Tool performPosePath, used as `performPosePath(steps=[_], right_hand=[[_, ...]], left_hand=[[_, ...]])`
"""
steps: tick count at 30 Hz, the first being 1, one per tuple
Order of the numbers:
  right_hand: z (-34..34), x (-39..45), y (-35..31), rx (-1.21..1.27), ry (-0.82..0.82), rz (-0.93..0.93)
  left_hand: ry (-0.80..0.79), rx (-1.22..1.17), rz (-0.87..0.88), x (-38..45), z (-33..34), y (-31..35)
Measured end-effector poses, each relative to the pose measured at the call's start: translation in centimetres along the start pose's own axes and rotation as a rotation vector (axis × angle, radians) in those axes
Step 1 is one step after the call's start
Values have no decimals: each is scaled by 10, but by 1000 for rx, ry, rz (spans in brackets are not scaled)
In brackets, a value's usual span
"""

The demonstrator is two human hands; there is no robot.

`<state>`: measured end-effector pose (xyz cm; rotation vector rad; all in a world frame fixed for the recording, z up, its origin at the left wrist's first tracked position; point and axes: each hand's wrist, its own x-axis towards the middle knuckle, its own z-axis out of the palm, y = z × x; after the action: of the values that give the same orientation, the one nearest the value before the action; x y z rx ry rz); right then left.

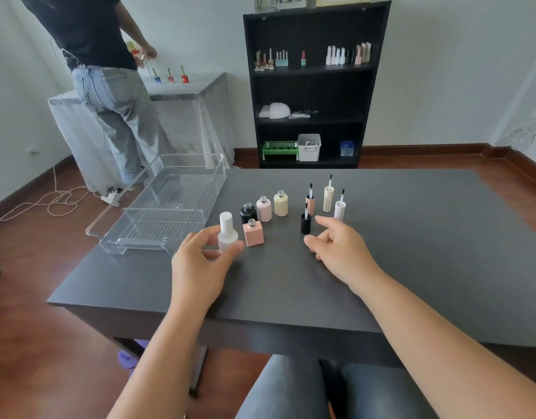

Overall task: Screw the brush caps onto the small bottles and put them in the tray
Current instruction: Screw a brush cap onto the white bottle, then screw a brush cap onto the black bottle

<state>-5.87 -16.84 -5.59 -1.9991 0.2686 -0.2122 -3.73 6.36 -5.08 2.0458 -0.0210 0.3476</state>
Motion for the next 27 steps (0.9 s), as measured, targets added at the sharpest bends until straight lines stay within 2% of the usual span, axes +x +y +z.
performPosePath(steps=[7, 15, 21, 24, 27], right_hand=[[9, 23, -9, -136, 135, 9], [16, 22, -7, -277, 195, -77], [16, 17, -3, -299, 204, -126], [15, 18, -4, -276, 195, -155], [14, 14, -1, -231, 205, -168]], left_hand=[[45, 321, 27, 10, 3, -3], [86, 355, -69, 19, 6, -1], [103, 430, -49, 11, -1, 11], [227, 406, 63, 9, -15, 24], [242, 362, 349, 19, -14, 47]])
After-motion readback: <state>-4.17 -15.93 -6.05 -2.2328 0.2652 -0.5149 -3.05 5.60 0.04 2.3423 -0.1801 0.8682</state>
